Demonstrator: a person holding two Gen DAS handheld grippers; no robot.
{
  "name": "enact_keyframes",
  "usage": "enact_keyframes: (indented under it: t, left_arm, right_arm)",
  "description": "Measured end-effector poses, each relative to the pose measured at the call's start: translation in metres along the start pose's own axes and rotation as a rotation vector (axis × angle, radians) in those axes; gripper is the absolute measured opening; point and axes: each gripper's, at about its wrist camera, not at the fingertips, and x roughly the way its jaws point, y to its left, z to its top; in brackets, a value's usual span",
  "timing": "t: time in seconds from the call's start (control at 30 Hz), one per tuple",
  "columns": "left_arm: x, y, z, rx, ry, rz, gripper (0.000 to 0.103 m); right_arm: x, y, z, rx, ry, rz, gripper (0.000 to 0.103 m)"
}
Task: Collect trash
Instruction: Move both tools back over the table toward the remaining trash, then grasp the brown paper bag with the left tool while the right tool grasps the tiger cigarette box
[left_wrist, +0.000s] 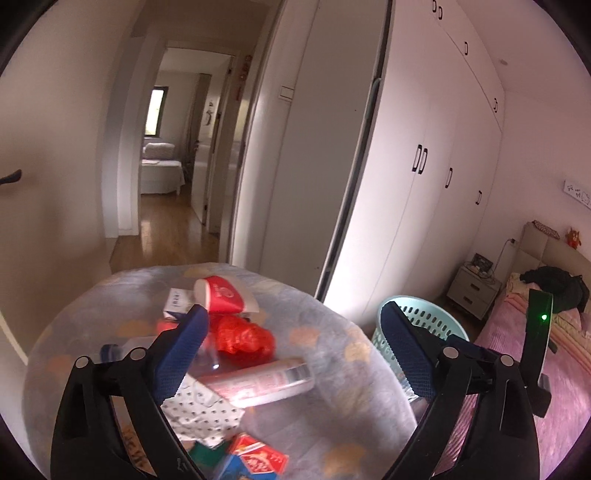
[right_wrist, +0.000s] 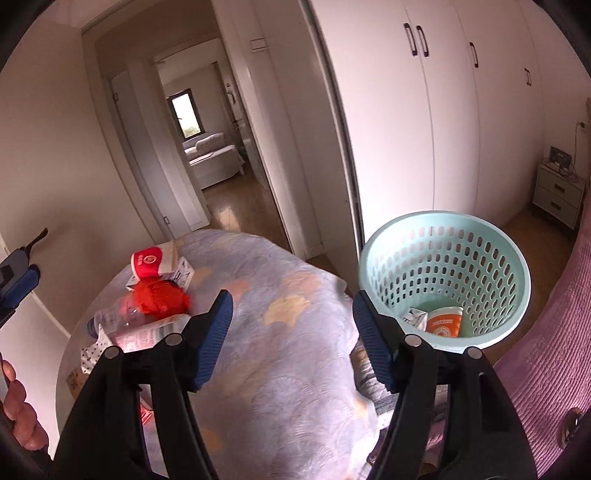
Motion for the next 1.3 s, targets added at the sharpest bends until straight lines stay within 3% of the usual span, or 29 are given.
enact_keyframes:
  t: [0.17,0.43,0.67,0.73,0.93,1.07,1.2,1.3]
  left_arm:
    - [-0.022,0.025,-0.016,0.021,0.009,0.079,0.092]
    - [-0.043,0.093,-0.054,-0.058,0.091,0.178,0.091]
    - [-0.031,0.144,-0.093,-0.169,0.244,0.081,0.089]
    - [-0.017,0.144,-0.097,-0.152,0.292,0.077,0.087]
    - [0.011,0.122,-0.103,0.041,0.38,0.136,0.085]
    - [0.021,0.122,-0.105,0.057,0.395,0.122,0.076]
    - [0.024,0.131,-0.11,0.003,0.413,0.082,0.055]
    - [0.021,0.133,-0.112,-0.004,0.406,0.097,0.04]
  right_arm:
    - [0.001,0.041,-0.017,-0.065,0.015,0.058,0.064]
    - [0.013,0.085,-0.045,-0.134,0.069,0.136,0.064]
    - [0.026,0.119,-0.066,-0.186,0.151,0.232,0.064]
    - [0.027,0.125,-0.069,-0.2,0.163,0.24,0.064]
    - [0.028,0.132,-0.075,-0.215,0.192,0.262,0.064]
    - [0.032,0.136,-0.078,-0.216,0.218,0.276,0.064]
    - [0.031,0.144,-0.085,-0.233,0.231,0.282,0.064]
    - [0.03,0.153,-0.089,-0.245,0.242,0.286,0.064]
